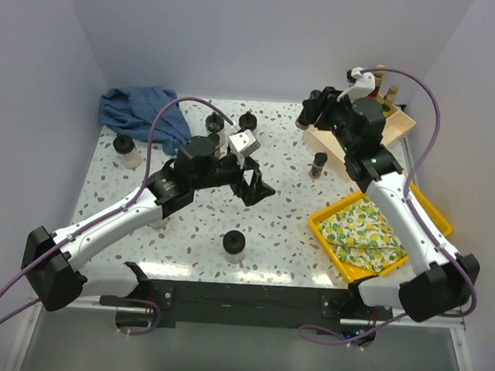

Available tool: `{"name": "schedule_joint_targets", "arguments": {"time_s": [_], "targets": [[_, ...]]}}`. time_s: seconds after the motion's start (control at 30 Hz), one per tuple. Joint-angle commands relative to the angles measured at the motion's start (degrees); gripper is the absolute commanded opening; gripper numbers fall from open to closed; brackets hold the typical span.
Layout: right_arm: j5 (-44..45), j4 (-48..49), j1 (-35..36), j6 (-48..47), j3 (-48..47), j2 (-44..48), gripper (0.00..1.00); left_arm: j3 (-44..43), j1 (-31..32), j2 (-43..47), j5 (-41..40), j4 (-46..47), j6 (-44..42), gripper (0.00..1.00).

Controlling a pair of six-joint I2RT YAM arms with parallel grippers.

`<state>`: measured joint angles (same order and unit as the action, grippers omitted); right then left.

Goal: Organize the condiment bottles
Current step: Place the bottle in the storage box.

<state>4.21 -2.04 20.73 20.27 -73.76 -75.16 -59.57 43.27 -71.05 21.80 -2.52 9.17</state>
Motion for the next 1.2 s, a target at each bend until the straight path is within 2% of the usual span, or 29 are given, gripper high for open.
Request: {"name": "schedule_joint_targets", "arguments": {"time_s": [0.0,0.1,0.17,0.33,0.4,0.5,0.63,0.83,1.03,1.17], "targets": [[28.65,4.33,-3.58,-10.43,-7.71,-8.67,0.0,2.96,0.15,7.47,-13.08,-6.44,-4.77,1.0],[35.42,7.74,-6.93,-10.07,-8.25,-12.82,0.0,7.62,0.15,12.5,-17.57,-5.12,-5.91,1.0],[40.23,12.66,-8.07,-13.04,-7.63,-14.75,0.0,9.72,0.15,15.39,-20.74,-4.95,-5.92,1.0],[47.11,24.42,-10.79,-19.38,-7.02,-22.92,0.0,12.11,0.24,18.75,-21.63,-3.98,-5.48,1.0],[47.3,26.3,-12.2,-19.92,-8.15,-27.21,0.0,11.94,0.24,19.36,-21.54,-3.72,-5.04,1.0],[47.03,24.19,-15.54,-17.9,-13.59,-33.45,0.0,12.28,0.24,19.45,-19.0,-3.36,-3.37,1.0],[48.34,29.88,-16.33,-18.95,-16.07,-38.47,0.0,12.29,0.33,19.54,-14.25,-3.19,-2.93,1.0],[48.62,41.48,-18.0,-18.43,-14.22,-43.32,0.0,12.72,0.24,20.24,-13.63,-3.1,-2.84,1.0],[46.95,41.94,-20.47,-15.27,-18.7,-49.38,0.0,12.64,0.33,19.89,-12.4,-2.92,-2.75,1.0],[48.79,45.8,-22.21,-15.7,-19.15,-51.84,0.0,12.55,0.24,19.54,-12.05,-2.92,-2.75,1.0]]}}
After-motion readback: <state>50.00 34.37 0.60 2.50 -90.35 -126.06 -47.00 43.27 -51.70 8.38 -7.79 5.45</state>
